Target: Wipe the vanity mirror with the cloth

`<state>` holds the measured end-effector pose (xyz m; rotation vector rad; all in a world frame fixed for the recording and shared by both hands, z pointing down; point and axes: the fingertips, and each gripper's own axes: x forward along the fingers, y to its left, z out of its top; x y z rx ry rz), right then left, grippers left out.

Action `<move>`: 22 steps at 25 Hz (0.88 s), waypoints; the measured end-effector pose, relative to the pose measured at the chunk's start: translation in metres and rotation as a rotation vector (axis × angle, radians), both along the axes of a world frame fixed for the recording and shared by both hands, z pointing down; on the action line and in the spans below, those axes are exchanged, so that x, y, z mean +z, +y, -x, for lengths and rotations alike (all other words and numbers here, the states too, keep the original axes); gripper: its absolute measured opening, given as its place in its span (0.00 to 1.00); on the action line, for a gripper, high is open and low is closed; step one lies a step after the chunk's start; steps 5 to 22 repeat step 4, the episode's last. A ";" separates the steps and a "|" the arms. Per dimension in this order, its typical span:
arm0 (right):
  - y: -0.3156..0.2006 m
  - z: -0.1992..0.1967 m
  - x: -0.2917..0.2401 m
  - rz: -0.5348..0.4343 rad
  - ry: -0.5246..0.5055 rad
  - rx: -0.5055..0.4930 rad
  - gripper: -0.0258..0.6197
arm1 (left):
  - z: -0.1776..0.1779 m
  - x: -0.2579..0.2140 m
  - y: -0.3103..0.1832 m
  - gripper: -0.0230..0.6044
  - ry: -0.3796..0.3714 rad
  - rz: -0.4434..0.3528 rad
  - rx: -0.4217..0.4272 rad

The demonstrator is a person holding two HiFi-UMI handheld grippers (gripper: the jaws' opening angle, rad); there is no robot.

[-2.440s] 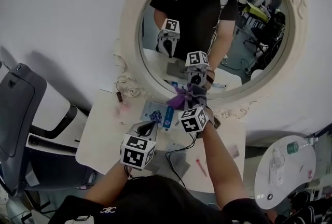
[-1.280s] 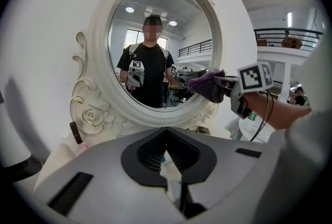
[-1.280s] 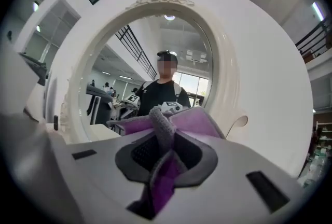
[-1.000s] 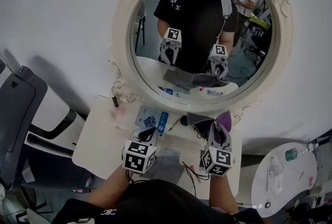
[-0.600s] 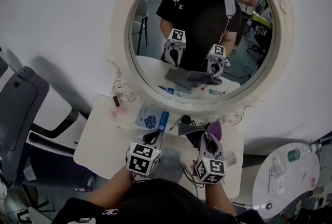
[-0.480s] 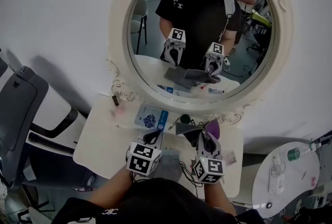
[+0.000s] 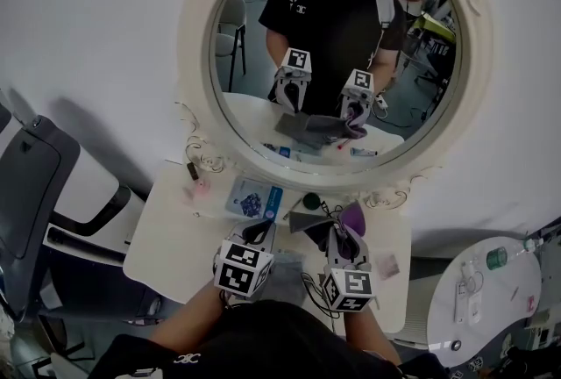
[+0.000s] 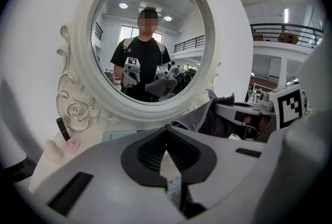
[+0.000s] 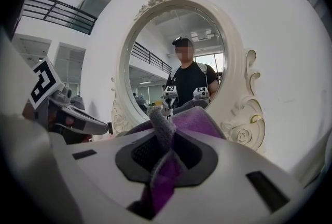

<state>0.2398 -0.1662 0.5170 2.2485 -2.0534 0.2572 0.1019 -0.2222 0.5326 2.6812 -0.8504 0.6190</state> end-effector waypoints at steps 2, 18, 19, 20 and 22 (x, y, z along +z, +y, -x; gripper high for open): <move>-0.001 0.001 0.001 0.006 0.007 -0.005 0.12 | -0.001 0.001 0.000 0.04 -0.002 0.001 0.002; -0.001 0.001 0.002 0.012 0.015 -0.008 0.12 | -0.002 0.001 -0.001 0.04 -0.004 0.001 0.004; -0.001 0.001 0.002 0.012 0.015 -0.008 0.12 | -0.002 0.001 -0.001 0.04 -0.004 0.001 0.004; -0.001 0.001 0.002 0.012 0.015 -0.008 0.12 | -0.002 0.001 -0.001 0.04 -0.004 0.001 0.004; -0.001 0.001 0.002 0.012 0.015 -0.008 0.12 | -0.002 0.001 -0.001 0.04 -0.004 0.001 0.004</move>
